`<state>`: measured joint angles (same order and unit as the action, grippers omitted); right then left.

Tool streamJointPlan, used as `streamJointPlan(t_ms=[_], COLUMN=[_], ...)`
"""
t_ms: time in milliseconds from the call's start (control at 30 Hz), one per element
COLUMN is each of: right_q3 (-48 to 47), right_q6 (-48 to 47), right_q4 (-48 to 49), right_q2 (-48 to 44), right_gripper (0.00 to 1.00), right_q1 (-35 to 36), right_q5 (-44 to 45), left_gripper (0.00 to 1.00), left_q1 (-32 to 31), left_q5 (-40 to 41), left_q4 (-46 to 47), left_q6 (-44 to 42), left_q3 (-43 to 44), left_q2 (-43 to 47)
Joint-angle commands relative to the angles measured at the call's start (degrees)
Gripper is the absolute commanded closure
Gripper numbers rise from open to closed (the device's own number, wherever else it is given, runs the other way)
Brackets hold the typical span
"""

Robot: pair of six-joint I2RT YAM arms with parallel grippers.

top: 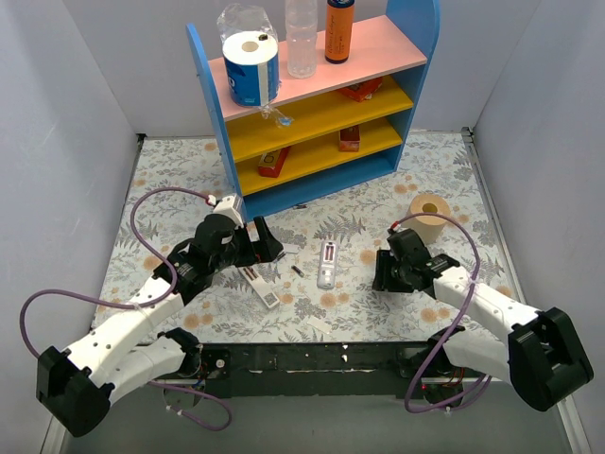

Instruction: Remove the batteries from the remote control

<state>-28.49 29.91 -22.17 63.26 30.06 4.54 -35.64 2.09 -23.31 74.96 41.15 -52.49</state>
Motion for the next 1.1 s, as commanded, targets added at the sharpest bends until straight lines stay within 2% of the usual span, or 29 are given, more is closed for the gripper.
streamJointPlan(t_ms=[0,67,100,200,300,433,667,1067], right_q3=[-6.73,-9.29,-11.74,-15.79,-23.52,-30.30,-28.73,-28.72], right_q6=[-2.92,-3.89,-4.50,-8.28,-9.70,-9.08,-4.87,-3.89], right_q4=[-5.06,-9.44,-10.68,-14.81,-20.08,-20.81,-14.48,-10.61], right_q2=[-3.49,-4.46,-5.42,-7.10,-8.15,-11.66,-20.54,-24.06], right_gripper=[0.33,0.23,0.11,0.06,0.05,0.05,0.06,0.08], right_q1=[-0.18,-0.18,-0.18,-0.18,-0.09,-0.18,-0.18,-0.18], right_q5=[1.96,3.72,3.81,-1.35,-3.92,-4.01,-9.63,-11.04], left_gripper=[0.02,0.02,0.02,0.02,0.02,0.02,0.02,0.02], left_q1=[-0.13,-0.05,-0.05,-0.13,0.04,-0.04,-0.05,-0.05], left_q5=[-1.91,-2.00,-3.74,-5.77,-5.60,-9.20,-13.78,-11.76], left_q4=[1.78,2.48,2.92,6.42,9.51,9.07,9.33,6.44], left_q6=[0.19,0.19,0.01,-1.13,0.71,2.38,4.32,4.06], left_q3=[0.16,0.34,0.51,0.43,1.39,5.78,10.27,11.59], left_q2=[2.04,2.48,2.74,4.67,6.35,6.00,6.78,8.81])
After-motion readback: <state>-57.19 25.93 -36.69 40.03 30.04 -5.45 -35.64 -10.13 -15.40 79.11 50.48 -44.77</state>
